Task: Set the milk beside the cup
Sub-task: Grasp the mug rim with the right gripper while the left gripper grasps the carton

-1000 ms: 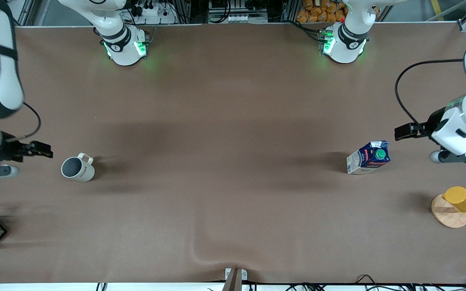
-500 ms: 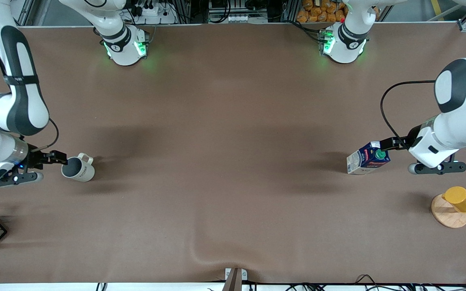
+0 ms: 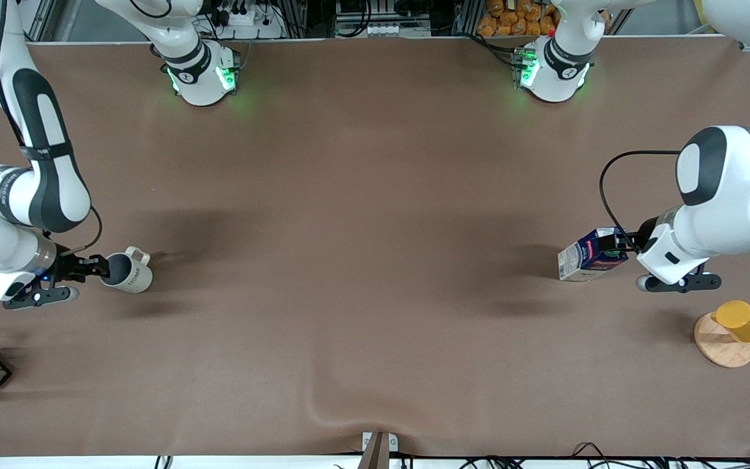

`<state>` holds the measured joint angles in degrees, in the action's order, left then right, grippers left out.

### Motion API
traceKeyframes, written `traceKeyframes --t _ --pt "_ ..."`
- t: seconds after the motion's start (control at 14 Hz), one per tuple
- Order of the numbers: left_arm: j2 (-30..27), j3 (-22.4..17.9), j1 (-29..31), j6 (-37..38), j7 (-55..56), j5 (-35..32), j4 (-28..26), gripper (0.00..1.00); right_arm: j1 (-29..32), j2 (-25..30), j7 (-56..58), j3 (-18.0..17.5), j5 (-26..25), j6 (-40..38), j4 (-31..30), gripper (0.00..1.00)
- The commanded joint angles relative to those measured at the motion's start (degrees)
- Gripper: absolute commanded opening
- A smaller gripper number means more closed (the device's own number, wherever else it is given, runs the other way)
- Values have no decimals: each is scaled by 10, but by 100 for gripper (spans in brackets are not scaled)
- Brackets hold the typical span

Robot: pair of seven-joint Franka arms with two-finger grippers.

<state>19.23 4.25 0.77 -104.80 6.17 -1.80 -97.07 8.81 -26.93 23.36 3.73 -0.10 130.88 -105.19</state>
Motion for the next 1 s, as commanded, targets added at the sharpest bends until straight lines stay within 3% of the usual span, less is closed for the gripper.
traceKeyframes --t 0.0,0.07,0.14,0.21,0.5,0.64,0.79,0.93 --pt "15 2 2 -20 -3 -13 -7 100 17 -14 21 -10 25 14 -4 35" --pt "22 2 2 -21 -3 -13 -7 100 17 -14 21 -10 35 16 -12 35" --pt "25 2 3 -22 -4 -13 -7 100 15 -14 21 -10 37 16 -14 23" --pt "25 2 4 -21 -5 -13 -7 100 13 -13 21 -11 37 12 -14 0" --pt "25 2 2 -20 -7 -13 -15 100 5 -6 15 -12 37 -22 1 0" --pt "26 1 3 -16 -7 -13 -16 100 -5 -2 -2 -12 56 -95 40 0" --pt "27 1 2 -15 1 -13 -16 93 -24 -1 -42 -11 67 -175 82 0" --pt "29 1 4 -11 1 -13 -16 85 -47 9 -94 -11 67 -206 98 0"
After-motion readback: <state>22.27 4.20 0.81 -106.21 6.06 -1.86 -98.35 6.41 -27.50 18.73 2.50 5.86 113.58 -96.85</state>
